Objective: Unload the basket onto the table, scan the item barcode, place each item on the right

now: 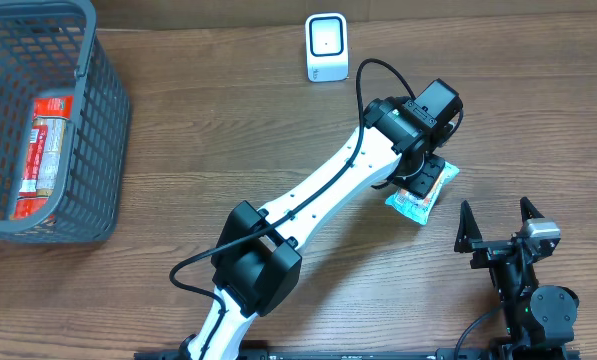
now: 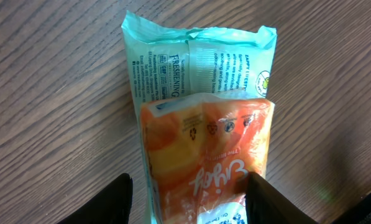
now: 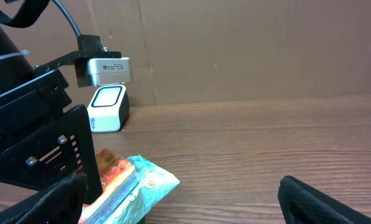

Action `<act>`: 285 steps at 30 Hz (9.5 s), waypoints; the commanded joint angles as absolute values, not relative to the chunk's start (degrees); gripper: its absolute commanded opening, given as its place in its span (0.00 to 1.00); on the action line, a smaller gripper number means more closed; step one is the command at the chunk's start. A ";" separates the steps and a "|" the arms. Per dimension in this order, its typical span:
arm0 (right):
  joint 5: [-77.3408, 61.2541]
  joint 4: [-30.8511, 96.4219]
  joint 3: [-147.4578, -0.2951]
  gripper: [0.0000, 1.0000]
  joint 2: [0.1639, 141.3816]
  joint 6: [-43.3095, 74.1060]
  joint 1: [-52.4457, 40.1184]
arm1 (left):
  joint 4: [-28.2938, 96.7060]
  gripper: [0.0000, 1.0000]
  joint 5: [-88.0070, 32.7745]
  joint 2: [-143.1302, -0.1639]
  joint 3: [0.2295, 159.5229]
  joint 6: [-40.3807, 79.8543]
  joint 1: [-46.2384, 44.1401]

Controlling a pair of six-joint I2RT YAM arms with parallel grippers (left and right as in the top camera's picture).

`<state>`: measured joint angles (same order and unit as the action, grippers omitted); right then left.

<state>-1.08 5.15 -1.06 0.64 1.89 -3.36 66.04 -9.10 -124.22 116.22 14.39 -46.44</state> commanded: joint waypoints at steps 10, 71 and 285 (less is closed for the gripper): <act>-0.99 4.82 -0.45 1.00 0.19 1.85 -3.14 | 65.98 0.44 -9.04 -124.51 116.73 13.28 -45.19; -0.99 4.82 -0.45 1.00 0.19 1.85 -3.14 | 76.05 0.04 5.04 -114.85 119.09 14.57 -33.23; -0.99 4.82 -0.45 1.00 0.19 1.85 -3.14 | 64.20 0.42 31.51 -121.38 90.06 37.26 -40.14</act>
<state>-1.08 5.17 -1.06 0.64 1.91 -3.38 64.42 31.73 -122.98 90.35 36.34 -40.14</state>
